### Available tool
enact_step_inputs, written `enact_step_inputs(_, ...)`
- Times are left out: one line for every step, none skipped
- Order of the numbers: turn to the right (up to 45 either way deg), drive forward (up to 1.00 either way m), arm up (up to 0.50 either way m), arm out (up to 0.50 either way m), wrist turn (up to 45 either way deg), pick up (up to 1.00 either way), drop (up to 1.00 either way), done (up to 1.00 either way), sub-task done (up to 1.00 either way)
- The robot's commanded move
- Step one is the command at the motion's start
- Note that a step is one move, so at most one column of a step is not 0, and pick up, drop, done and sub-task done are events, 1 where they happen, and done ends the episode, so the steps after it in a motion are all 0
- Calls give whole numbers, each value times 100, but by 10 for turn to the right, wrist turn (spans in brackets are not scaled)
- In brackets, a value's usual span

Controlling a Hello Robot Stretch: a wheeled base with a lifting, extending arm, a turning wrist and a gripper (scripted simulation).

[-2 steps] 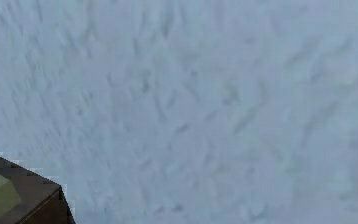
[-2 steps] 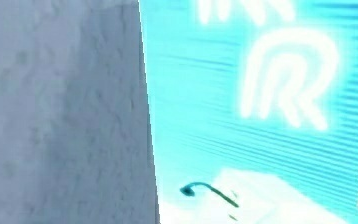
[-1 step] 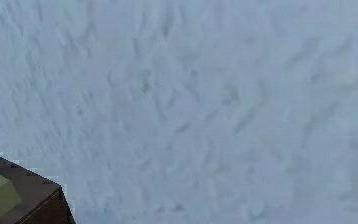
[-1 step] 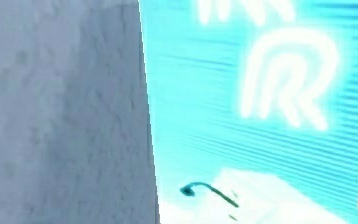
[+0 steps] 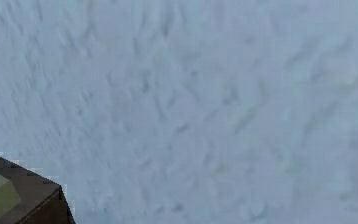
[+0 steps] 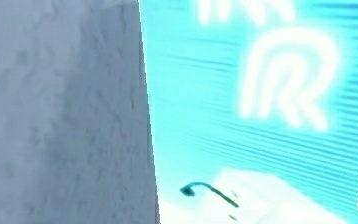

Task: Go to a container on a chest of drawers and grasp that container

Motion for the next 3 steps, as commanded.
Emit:
enact_step_inputs(-450, 0, 0, 0, 0, 0, 0, 0, 0)
enact_step_inputs(-450, 0, 0, 0, 0, 0, 0, 0, 0)
enact_step_inputs(-450, 0, 0, 0, 0, 0, 0, 0, 0)
